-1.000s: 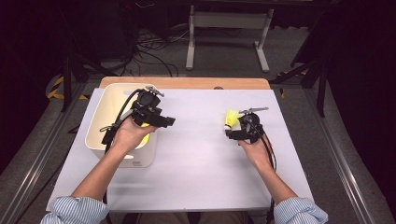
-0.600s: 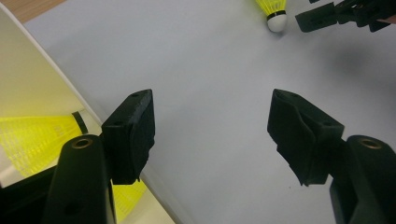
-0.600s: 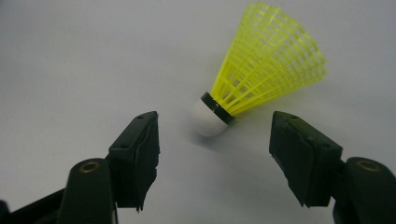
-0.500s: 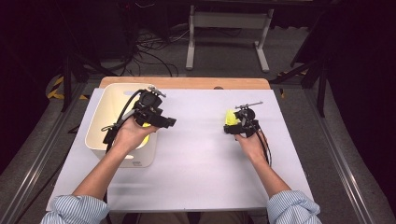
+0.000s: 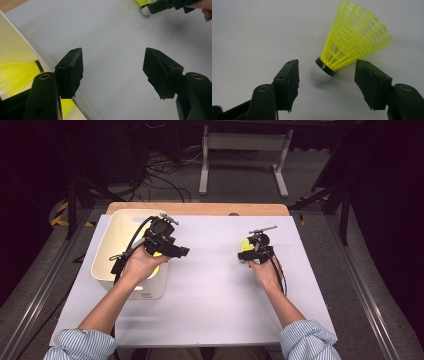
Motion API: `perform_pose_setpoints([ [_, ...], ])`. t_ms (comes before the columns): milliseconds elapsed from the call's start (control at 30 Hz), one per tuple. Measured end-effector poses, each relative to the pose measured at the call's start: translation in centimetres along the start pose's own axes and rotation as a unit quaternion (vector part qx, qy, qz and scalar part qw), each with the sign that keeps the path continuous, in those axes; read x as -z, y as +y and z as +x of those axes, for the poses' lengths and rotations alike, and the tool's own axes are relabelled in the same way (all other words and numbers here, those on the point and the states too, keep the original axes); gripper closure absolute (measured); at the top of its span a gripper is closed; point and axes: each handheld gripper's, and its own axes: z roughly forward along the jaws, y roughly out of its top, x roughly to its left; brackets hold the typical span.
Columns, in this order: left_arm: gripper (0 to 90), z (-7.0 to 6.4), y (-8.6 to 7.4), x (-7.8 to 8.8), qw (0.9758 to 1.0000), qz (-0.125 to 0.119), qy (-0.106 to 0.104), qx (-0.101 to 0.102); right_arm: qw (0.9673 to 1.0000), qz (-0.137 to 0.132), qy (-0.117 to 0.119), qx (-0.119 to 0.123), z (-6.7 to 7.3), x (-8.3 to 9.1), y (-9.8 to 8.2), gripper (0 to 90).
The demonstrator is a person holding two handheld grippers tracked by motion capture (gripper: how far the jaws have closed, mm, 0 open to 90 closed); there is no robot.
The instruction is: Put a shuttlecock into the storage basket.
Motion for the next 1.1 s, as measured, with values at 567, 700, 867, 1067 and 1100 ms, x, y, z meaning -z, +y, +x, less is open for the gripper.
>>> perform_pose_setpoints([
  [567,34.1,0.00,-0.12,0.19,1.0000,-0.002,-0.001,0.001,0.9996,0.013,-0.010,-0.021,-0.34,-0.97,0.00,42.2],
  [700,34.1,-0.03,-0.11,0.19,1.0000,-0.001,-0.001,0.000,0.9996,0.012,-0.012,-0.024,-0.46,-0.96,0.01,43.2],
  [867,34.1,-0.03,-0.09,0.16,1.0000,-0.001,0.000,-0.001,0.9996,0.012,-0.017,-0.021,-0.23,-1.00,0.03,44.0],
  [1067,34.1,-0.06,-0.09,0.17,1.0000,-0.002,0.000,-0.001,0.9993,0.017,-0.021,-0.027,-0.29,-1.16,0.05,42.5],
  [1100,34.1,-0.06,-0.09,0.18,1.0000,-0.002,-0.001,-0.001,0.9992,0.017,-0.020,-0.028,-0.29,-1.17,0.06,42.5],
])
